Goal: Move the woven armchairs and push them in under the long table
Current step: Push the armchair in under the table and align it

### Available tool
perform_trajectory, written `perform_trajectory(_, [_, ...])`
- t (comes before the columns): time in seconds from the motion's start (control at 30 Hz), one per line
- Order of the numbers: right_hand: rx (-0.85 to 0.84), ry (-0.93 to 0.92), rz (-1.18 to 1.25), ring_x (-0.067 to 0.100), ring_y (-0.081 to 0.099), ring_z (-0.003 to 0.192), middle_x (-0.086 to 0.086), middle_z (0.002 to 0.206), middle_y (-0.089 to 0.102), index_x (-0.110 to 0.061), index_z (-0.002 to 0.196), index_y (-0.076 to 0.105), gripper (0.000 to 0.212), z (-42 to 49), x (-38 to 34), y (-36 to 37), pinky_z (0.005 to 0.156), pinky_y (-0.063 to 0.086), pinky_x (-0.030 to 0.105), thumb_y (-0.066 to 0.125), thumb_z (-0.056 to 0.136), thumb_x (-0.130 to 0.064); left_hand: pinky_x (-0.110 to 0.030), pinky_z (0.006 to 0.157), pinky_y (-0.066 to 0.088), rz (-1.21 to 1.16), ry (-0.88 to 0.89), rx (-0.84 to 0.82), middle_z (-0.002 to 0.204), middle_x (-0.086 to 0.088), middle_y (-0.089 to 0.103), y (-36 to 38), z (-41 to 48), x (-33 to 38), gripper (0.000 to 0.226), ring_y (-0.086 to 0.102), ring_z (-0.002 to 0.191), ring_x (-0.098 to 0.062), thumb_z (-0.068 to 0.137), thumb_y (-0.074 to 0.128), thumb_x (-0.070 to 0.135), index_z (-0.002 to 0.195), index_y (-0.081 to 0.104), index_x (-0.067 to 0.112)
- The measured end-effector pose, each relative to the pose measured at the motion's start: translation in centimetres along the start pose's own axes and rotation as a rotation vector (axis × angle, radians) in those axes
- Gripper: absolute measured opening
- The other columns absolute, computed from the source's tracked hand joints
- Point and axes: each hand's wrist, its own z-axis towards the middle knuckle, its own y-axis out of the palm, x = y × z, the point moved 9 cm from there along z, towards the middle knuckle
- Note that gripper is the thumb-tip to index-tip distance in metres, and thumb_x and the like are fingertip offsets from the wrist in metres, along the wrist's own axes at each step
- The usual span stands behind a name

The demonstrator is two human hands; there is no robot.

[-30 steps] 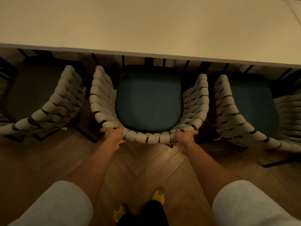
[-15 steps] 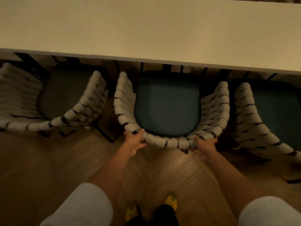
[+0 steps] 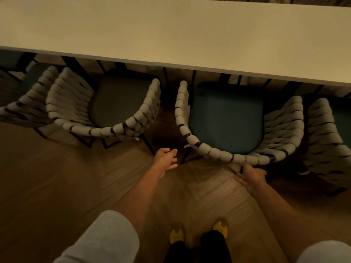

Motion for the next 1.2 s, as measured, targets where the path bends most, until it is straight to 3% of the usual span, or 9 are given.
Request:
perform_trajectory(0.07, [-0.047, 0.006, -0.017, 0.038, 0.06, 0.124, 0.017, 0.148, 0.046, -0.015, 0.159, 0.013, 0.078, -1.4, 1.8, 1.8, 0.099, 0.055, 0.052, 0.064, 0.101, -0.023, -0.038, 0.079, 0.062, -0.016, 0.004, 0.003, 0.129, -0.012, 0.063, -2.1, -0.2, -0.4, 0.056, 0.065, 0.112, -0.025, 0.099, 0.066, 0.022, 0.147, 0.041, 0.009])
perform_trajectory(0.17, [-0.121, 0.032, -0.068, 0.037, 0.057, 0.127, 0.015, 0.156, 0.043, -0.006, 0.155, 0.03, 0.063, -2.6, 3.5, 3.7, 0.093, 0.058, 0.049, 0.061, 0.103, -0.025, -0.037, 0.077, 0.062, -0.024, 0.006, -0.007, 0.126, -0.011, 0.064, -4.5, -0.5, -0.9, 0.054, 0.066, 0.11, -0.024, 0.099, 0.066, 0.022, 0.146, 0.044, 0.008])
perform_trajectory(0.27, [-0.133, 0.033, -0.091, 0.036, 0.058, 0.126, 0.015, 0.154, 0.046, -0.005, 0.152, 0.036, 0.06, -3.2, 3.8, 4.2, 0.095, 0.058, 0.05, 0.062, 0.102, -0.026, -0.038, 0.079, 0.062, -0.02, 0.015, -0.019, 0.123, -0.01, 0.065, -6.0, -0.7, -1.1, 0.049, 0.067, 0.108, -0.023, 0.099, 0.066, 0.023, 0.142, 0.048, 0.008])
perform_trajectory(0.43, [-0.137, -0.043, -0.123, 0.03, 0.063, 0.118, 0.013, 0.145, 0.054, -0.005, 0.148, 0.043, 0.057, -3.4, 3.0, 4.4, 0.08, 0.061, 0.041, 0.064, 0.101, -0.028, -0.037, 0.079, 0.062, -0.018, 0.038, -0.037, 0.122, -0.009, 0.066, -7.0, -0.6, -0.7, 0.046, 0.067, 0.108, -0.022, 0.099, 0.066, 0.022, 0.14, 0.051, 0.008])
perform_trajectory(0.7, [-0.075, -0.079, -0.164, 0.026, 0.064, 0.115, 0.01, 0.131, 0.059, -0.007, 0.149, 0.041, 0.056, -4.2, 2.0, 0.8, 0.098, 0.057, 0.048, 0.062, 0.102, -0.031, -0.034, 0.082, 0.062, 0.104, 0.089, -0.123, 0.125, -0.007, 0.066, -2.7, -0.8, 0.4, 0.038, 0.067, 0.11, -0.019, 0.1, 0.064, 0.021, 0.136, 0.058, 0.011])
perform_trajectory(0.8, [0.049, -0.253, -0.474, 0.026, 0.06, 0.121, 0.004, 0.131, 0.059, -0.014, 0.147, 0.044, 0.057, -4.6, 0.0, -2.1, 0.101, 0.052, 0.044, 0.062, 0.1, -0.041, -0.037, 0.089, 0.06, 0.201, 0.153, -0.139, 0.126, -0.005, 0.065, 0.1, -1.0, 1.3, 0.037, 0.065, 0.111, -0.017, 0.099, 0.064, 0.023, 0.135, 0.059, 0.016])
perform_trajectory(0.93, [0.062, -0.646, -0.825, 0.024, 0.061, 0.118, 0.003, 0.129, 0.061, -0.019, 0.133, 0.056, 0.048, -6.0, -3.2, -1.0, 0.093, 0.053, 0.04, 0.061, 0.095, -0.048, -0.039, 0.101, 0.052, 0.571, 0.368, -0.058, 0.122, 0.005, 0.065, 0.8, -1.8, 3.8, 0.038, 0.061, 0.114, -0.013, 0.096, 0.068, 0.031, 0.132, 0.059, 0.023])
perform_trajectory(1.03, [-0.016, -0.773, -0.948, 0.024, 0.057, 0.123, 0.005, 0.132, 0.059, -0.014, 0.135, 0.056, 0.048, -7.7, -4.2, 3.1, 0.099, 0.049, 0.04, 0.063, 0.097, -0.043, -0.033, 0.102, 0.049, 0.732, 0.489, 0.041, 0.13, 0.002, 0.063, -3.0, -2.4, 5.9, 0.044, 0.06, 0.121, -0.016, 0.096, 0.069, 0.023, 0.137, 0.055, 0.018])
perform_trajectory(1.2, [-0.109, -0.873, -1.058, 0.022, 0.056, 0.12, 0.004, 0.131, 0.058, -0.017, 0.137, 0.055, 0.051, -10.1, -3.7, 12.9, 0.1, 0.051, 0.042, 0.06, 0.096, -0.048, -0.041, 0.099, 0.05, 1.081, 0.634, 0.254, 0.133, 0.0, 0.061, -14.2, -0.9, 10.1, 0.055, 0.053, 0.128, -0.021, 0.088, 0.075, 0.02, 0.139, 0.053, 0.022])
